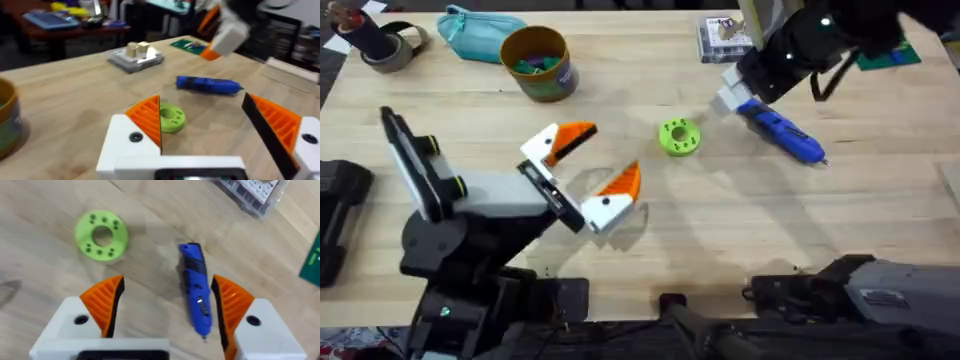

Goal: Pick up the gripper from the table and insert it into the empty holder that is missing its gripper. Then pick up a screw, insert it into the mounting hole, and use the screwdriver to tighten it. Finally, clean up the table by picking up the vegetable and placing it into the bucket.

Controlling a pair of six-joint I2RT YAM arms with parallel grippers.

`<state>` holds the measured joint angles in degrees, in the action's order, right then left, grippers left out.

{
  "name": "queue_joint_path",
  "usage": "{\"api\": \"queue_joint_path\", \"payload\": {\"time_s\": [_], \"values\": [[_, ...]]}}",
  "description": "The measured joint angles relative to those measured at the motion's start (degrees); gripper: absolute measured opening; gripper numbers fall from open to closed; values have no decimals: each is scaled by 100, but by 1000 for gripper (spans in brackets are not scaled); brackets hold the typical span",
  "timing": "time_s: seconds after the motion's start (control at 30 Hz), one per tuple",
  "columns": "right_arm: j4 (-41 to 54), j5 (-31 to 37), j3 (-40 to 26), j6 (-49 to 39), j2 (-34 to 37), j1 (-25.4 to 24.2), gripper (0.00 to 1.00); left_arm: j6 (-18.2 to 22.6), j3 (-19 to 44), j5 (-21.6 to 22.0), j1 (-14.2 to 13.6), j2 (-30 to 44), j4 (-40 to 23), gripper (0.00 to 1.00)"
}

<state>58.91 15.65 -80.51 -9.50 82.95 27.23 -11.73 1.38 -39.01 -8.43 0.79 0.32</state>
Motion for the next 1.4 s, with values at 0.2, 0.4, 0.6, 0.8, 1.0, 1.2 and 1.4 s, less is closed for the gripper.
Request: {"api": "queue_joint_path", "payload": {"time_s": [0.2, 0.4, 0.6, 0.8, 1.0, 1.2, 1.4], "values": [[5, -379, 0, 1093, -664, 303, 995, -49, 1212, 1191, 0, 741, -1248, 986], [188, -607, 0, 1569, -992, 299, 995, 328, 3159, 2578, 0, 2241, -3315, 986], [495, -675, 0, 1786, -941, 299, 995, 523, 4320, 4328, 0, 3828, -4912, 987], [499, -675, 0, 1808, -932, 299, 995, 656, 4339, 4731, 0, 4293, -4979, 987], [499, -675, 0, 1808, -932, 299, 995, 656, 4339, 4731, 0, 4293, -4979, 987], [499, -675, 0, 1808, -932, 299, 995, 656, 4339, 4731, 0, 4293, -4979, 987], [499, -675, 0, 1808, -932, 299, 995, 656, 4339, 4731, 0, 4293, -4979, 987]]}}
